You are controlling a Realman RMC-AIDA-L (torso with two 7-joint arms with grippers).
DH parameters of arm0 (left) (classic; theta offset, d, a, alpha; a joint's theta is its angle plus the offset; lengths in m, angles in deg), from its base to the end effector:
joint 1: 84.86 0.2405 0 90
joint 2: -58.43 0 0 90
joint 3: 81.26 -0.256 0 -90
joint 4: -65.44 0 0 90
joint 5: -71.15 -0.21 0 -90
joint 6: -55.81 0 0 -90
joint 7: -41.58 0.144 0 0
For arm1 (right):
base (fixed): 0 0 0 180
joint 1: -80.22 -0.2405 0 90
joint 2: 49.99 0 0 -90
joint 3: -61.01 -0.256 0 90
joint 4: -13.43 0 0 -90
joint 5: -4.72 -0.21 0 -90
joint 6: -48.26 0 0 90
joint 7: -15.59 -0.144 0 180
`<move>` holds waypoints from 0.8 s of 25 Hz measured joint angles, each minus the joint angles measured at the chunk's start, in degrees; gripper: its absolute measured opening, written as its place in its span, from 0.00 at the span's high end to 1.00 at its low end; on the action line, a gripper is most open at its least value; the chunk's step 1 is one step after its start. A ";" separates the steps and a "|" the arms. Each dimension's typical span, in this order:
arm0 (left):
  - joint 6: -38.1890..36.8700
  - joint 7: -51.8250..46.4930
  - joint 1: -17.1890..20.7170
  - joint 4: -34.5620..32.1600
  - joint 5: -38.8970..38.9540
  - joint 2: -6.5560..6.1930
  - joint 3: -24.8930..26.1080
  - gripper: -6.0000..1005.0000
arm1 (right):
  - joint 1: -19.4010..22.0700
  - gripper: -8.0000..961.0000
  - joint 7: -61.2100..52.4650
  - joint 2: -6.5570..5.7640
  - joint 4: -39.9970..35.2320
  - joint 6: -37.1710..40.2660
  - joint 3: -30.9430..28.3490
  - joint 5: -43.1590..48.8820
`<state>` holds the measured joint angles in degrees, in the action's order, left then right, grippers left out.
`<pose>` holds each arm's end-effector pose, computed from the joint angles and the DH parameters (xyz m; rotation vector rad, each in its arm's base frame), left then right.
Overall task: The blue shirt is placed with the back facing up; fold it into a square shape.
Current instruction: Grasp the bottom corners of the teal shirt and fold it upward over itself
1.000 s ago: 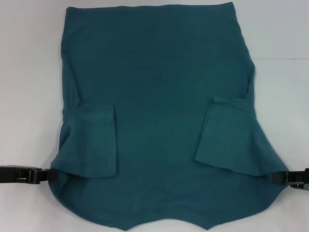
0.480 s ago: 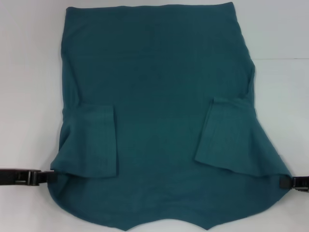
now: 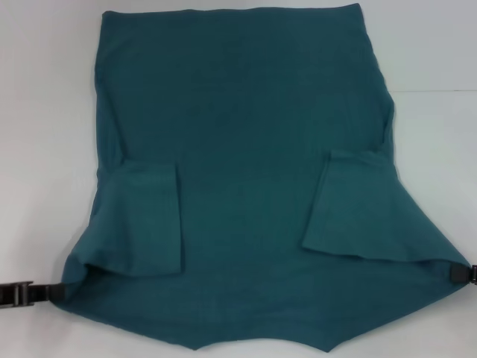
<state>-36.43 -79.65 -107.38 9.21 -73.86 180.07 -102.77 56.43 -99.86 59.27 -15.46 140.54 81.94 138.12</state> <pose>-0.3561 0.2722 0.0521 -2.1669 -1.7038 -0.2956 0.3679 0.2736 0.0567 -2.2051 1.8247 0.6158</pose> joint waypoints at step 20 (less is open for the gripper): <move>-10.32 6.21 4.83 -1.53 0.09 -0.12 12.90 0.89 | 5.19 0.95 6.28 -0.94 -0.28 5.57 -1.60 0.04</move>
<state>-46.75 -73.44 -102.55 7.68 -73.78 179.95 -89.87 61.62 -93.58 58.32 -15.74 146.12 80.34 138.15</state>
